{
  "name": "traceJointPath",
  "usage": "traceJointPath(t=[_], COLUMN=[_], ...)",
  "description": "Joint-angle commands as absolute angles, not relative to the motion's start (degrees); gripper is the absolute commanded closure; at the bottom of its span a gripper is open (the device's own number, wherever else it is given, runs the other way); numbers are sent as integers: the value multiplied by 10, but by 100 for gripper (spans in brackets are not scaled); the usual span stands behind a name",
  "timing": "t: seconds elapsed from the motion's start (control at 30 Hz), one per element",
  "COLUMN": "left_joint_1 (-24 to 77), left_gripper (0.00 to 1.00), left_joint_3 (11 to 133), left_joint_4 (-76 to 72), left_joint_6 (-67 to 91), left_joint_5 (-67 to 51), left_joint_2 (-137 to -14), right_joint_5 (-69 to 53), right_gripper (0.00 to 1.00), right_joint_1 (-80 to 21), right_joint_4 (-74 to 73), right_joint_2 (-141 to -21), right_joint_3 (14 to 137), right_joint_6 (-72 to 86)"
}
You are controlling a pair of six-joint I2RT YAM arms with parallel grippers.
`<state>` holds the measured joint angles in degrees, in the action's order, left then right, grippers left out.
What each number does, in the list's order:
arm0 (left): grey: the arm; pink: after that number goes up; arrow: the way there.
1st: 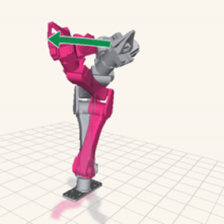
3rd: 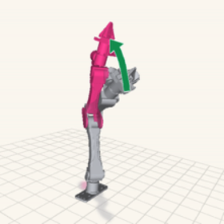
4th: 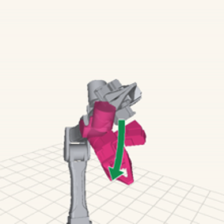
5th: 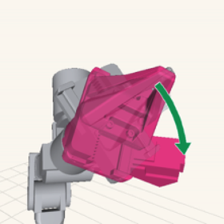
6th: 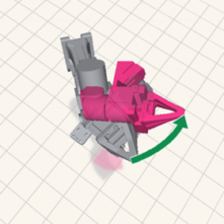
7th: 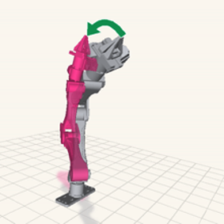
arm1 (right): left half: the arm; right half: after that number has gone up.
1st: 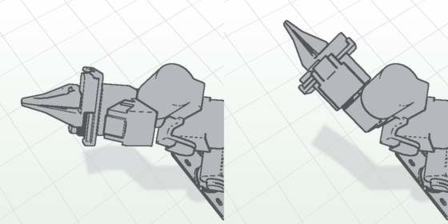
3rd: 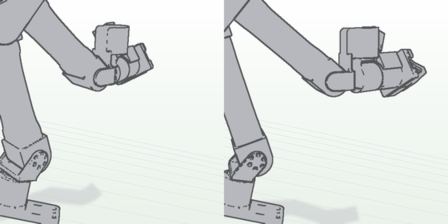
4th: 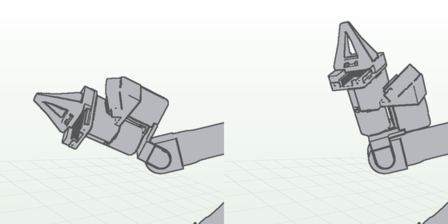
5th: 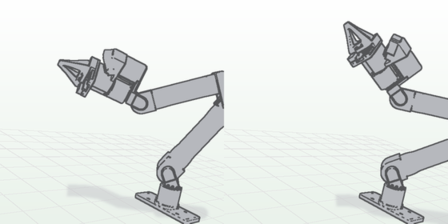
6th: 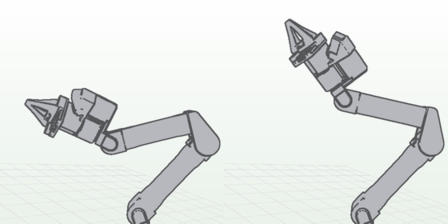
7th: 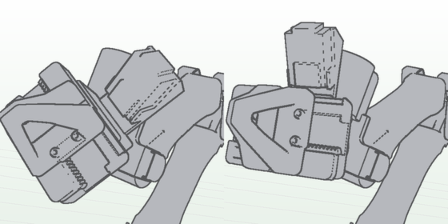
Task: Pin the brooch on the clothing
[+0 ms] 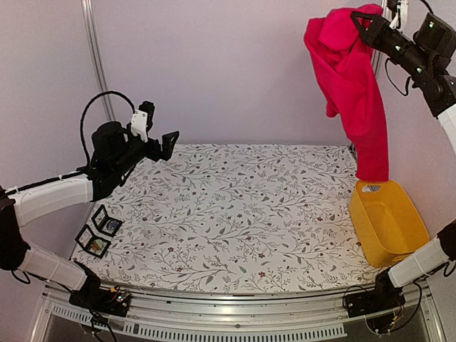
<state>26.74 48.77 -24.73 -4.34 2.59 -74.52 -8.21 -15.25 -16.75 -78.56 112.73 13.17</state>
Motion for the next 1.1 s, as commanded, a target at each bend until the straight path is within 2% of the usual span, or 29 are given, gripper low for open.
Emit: traceJointPath(t=[0.0, 0.13, 0.3, 0.37, 0.43, 0.47, 0.53, 0.6, 0.7, 0.8, 0.83, 0.93, 1.0, 1.07], left_joint_1=[275, 276, 275, 275, 275, 275, 275, 278, 283, 289, 291, 299, 314, 342], left_gripper=[0, 0, 0, 0, 0, 0, 0, 0, 0, 1, 3, 26, 40, 47], left_joint_3=[495, 491, 489, 488, 487, 486, 485, 484, 489, 497, 499, 509, 514, 518], left_joint_4=[-235, -232, -231, -231, -229, -226, -216, -209, -194, -161, -148, -107, -85, -58], left_joint_6=[-30, -26, -30, -33, -32, -32, -33, -30, 5, 79, 100, 148, 161, 163], left_joint_5=[56, 93, 137, 157, 175, 179, 181, 187, 190, 148, 121, 37, -12, -28], left_joint_2=[-725, -716, -712, -712, -716, -718, -727, -741, -770, -809, -826, -871, -895, -914], right_joint_5=[-300, -497, -534, -478, -359, -300, -197, -78, 6, 27, 28, 21, 15, 20], right_gripper=[100, 100, 100, 98, 90, 82, 57, 46, 42, 40, 38, 31, 31, 34], right_joint_1=[-240, -260, -261, -262, -258, -254, -234, -205, -163, -172, -186, -235, -266, -295], right_joint_4=[-10, 78, 98, 81, 69, 67, 37, -53, -211, -245, -229, -194, -191, -192], right_joint_2=[-851, -915, -984, -995, -998, -1000, -1012, -1038, -1113, -1142, -1136, -1103, -1098, -1106], right_joint_3=[1152, 1152, 1089, 1027, 949, 911, 863, 863, 941, 943, 924, 881, 872, 875], right_joint_6=[92, 159, 225, 196, 166, 157, 157, 184, 222, 188, 172, 104, 82, 69])
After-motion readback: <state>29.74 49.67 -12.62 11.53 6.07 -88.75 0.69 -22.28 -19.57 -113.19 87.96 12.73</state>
